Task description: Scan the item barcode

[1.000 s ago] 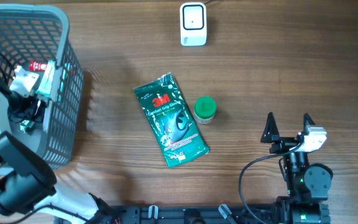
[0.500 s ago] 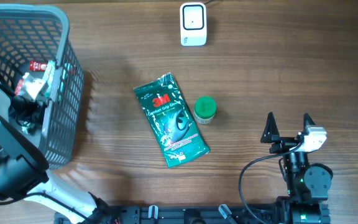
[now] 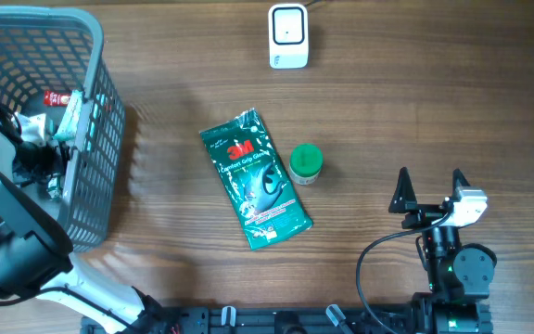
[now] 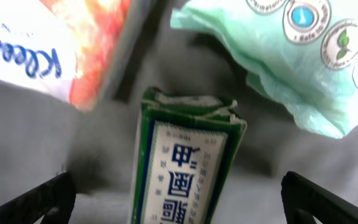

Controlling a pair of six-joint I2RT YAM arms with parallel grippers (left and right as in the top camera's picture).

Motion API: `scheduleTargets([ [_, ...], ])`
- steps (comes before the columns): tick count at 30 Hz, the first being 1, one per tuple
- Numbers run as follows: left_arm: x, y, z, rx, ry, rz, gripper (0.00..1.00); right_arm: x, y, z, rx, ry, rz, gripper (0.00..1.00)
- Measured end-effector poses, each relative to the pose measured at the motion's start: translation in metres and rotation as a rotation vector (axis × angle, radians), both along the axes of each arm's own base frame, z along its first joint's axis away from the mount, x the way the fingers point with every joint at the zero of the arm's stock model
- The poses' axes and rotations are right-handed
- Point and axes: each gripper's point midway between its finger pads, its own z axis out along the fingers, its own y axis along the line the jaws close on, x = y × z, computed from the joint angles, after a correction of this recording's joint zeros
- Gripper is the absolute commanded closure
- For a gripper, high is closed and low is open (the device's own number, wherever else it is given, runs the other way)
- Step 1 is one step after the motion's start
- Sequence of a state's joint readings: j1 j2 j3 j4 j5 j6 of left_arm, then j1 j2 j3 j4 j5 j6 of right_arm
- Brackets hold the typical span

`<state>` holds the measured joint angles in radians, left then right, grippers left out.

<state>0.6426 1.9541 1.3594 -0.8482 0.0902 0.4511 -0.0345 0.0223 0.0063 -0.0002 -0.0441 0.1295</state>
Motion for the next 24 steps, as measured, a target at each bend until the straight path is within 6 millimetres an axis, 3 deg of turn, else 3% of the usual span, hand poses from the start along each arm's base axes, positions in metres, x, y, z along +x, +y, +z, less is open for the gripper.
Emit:
scheduleTargets([
  [1, -0.001, -0.001, 0.0, -0.006, 0.005, 0.006, 0.57, 0.0, 0.0, 0.0, 0.0, 0.0, 0.0, 0.0],
  [3, -0.009, -0.007, -0.001, -0.033, 0.035, 0.02, 0.59, 0.0, 0.0, 0.0, 0.0, 0.0, 0.0, 0.0],
  [7, -0.014, -0.011, -0.001, -0.06, 0.051, 0.038, 0.79, 0.0, 0.0, 0.0, 0.0, 0.0, 0.0, 0.0],
  [13, -0.016, -0.011, 0.002, -0.07, 0.058, 0.053, 0.83, 0.0, 0.0, 0.0, 0.0, 0.0, 0.0, 0.0],
  [16, -0.012, -0.014, 0.018, -0.084, 0.074, 0.076, 0.84, 0.0, 0.0, 0.0, 0.0, 0.0, 0.0, 0.0],
  [18, 0.01, -0.011, 0.059, -0.057, 0.024, 0.07, 0.83, 0.0, 0.0, 0.0, 0.0, 0.0, 0.0, 0.0],
  [21, 0.039, -0.016, 0.145, 0.021, -0.121, 0.065, 0.82, 0.0, 0.0, 0.0, 0.0, 0.0, 0.0, 0.0],
  [22, 0.046, -0.021, 0.183, 0.052, -0.209, 0.085, 0.82, 0.0, 0.0, 0.0, 0.0, 0.0, 0.0, 0.0],
  [24, 0.042, -0.037, 0.243, 0.086, -0.348, 0.12, 0.84, 0.0, 0.0, 0.0, 0.0, 0.0, 0.0, 0.0],
])
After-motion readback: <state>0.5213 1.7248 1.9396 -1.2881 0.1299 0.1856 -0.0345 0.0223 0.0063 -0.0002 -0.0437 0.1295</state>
